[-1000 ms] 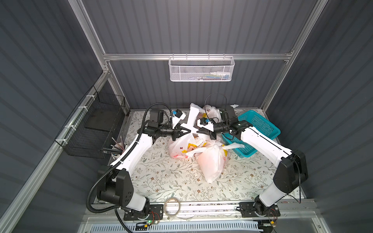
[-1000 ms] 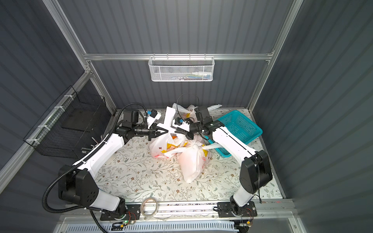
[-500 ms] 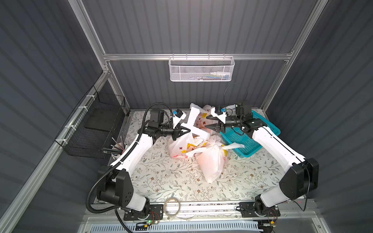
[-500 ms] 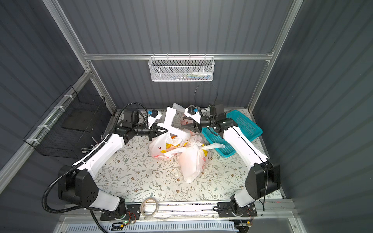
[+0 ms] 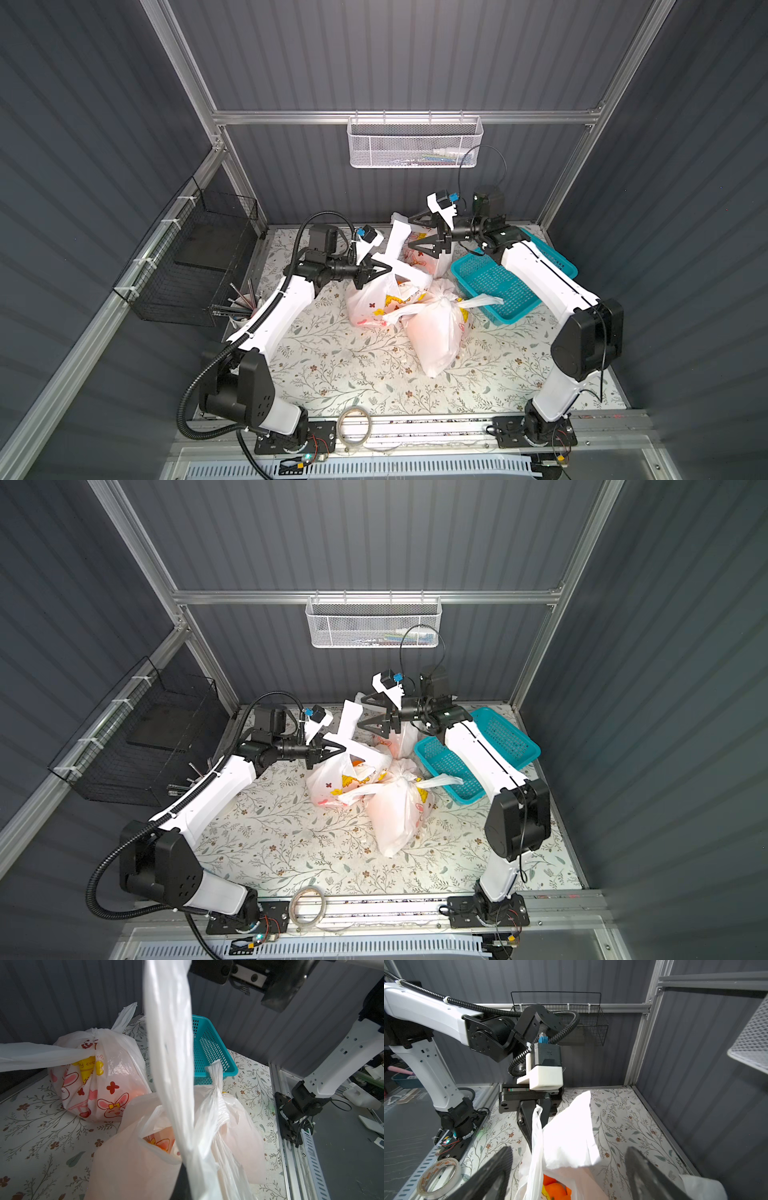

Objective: Place the oranges into plastic bags & tie knots
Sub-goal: Tie the plastic bag at the center of the board.

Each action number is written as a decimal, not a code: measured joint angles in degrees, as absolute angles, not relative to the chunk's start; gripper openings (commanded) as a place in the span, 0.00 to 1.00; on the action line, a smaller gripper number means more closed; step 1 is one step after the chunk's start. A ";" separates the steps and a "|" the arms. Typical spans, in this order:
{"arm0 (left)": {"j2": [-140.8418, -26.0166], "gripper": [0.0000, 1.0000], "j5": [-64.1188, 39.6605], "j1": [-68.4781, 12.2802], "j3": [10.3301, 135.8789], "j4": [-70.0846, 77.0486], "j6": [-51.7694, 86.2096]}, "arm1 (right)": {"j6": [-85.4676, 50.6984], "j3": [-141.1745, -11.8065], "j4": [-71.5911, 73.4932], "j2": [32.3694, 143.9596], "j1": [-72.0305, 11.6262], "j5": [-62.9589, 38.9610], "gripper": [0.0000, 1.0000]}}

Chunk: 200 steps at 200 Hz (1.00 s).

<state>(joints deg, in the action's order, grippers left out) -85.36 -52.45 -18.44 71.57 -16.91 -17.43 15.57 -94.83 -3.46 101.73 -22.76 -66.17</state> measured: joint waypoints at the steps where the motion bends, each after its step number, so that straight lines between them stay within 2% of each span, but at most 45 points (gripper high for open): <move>1: -85.34 0.00 -52.45 -18.44 71.57 -16.91 -17.41 | 15.38 -94.96 -3.51 101.84 -22.87 -66.22 0.79; 24: -85.30 0.00 -52.27 -18.44 71.57 -16.88 -17.58 | 14.70 -97.38 -4.32 103.68 -24.43 -67.55 0.63; 33: -85.23 0.00 -52.27 -18.44 71.57 -16.86 -17.61 | 14.79 -98.17 -4.67 104.18 -24.88 -68.01 0.50; 43: -85.10 0.00 -52.18 -18.44 71.57 -16.86 -17.61 | 14.63 -98.98 -5.72 104.47 -25.30 -68.34 0.31; 64: -84.86 0.00 -51.42 -18.44 71.57 -16.69 -17.58 | 17.06 -99.44 -8.34 104.12 -25.87 -68.58 0.00; 84: -84.75 0.00 -50.06 -18.44 71.57 -16.67 -17.12 | 19.99 -97.03 -8.95 102.08 -25.98 -66.96 0.00; 163: -84.34 0.00 -46.28 -20.05 71.53 -11.64 -11.92 | 33.98 -74.56 -9.30 84.29 -28.47 -54.89 0.00; 200: -84.34 0.00 -45.08 -20.45 70.76 -10.57 -10.68 | 35.40 -68.16 -8.84 81.95 -31.03 -51.09 0.17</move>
